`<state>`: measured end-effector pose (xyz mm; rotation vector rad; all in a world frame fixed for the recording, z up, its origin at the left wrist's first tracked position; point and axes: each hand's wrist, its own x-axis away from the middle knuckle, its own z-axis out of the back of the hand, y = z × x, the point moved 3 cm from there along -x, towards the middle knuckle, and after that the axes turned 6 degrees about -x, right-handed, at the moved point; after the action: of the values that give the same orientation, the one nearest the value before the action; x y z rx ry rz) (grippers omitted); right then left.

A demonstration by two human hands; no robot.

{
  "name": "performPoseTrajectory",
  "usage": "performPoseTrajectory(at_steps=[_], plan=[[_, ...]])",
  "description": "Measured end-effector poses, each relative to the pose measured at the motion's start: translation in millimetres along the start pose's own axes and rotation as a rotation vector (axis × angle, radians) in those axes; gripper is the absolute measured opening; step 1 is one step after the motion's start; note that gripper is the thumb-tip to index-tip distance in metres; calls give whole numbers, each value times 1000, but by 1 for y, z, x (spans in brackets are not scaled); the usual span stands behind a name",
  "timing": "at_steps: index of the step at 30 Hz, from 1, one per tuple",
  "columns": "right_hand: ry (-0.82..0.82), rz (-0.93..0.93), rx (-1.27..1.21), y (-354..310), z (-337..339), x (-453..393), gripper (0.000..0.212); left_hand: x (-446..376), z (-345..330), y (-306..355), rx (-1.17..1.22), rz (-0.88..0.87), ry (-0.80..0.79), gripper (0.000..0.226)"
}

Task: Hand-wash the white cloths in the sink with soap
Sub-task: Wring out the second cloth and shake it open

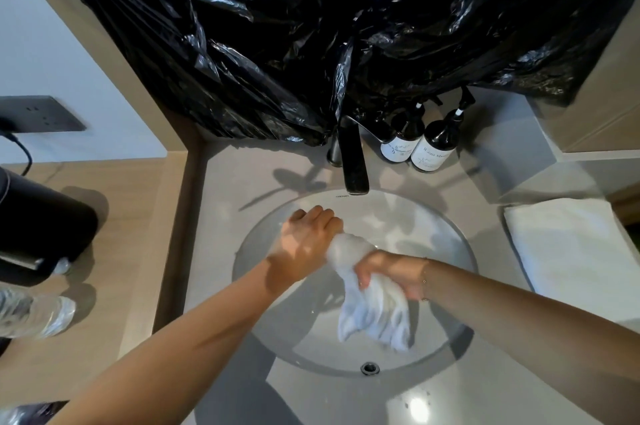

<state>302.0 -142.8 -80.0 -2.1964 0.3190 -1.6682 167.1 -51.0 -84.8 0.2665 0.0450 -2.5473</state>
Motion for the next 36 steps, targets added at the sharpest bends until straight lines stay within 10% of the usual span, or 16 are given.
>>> performPoseTrajectory(at_steps=[7, 19, 28, 36], plan=[[-240, 60, -553, 20, -8, -28, 48, -4, -29, 0, 14, -6, -43, 35], [-278, 120, -268, 30, -3, 2, 61, 5, -4, 24, 59, -3, 35, 44], [244, 352, 736, -2, 14, 50, 14, 32, 54, -13, 909, 7, -459, 65], [415, 749, 1686, -34, -4, 76, 25, 7, 54, 19, 899, 5, -1052, 88]])
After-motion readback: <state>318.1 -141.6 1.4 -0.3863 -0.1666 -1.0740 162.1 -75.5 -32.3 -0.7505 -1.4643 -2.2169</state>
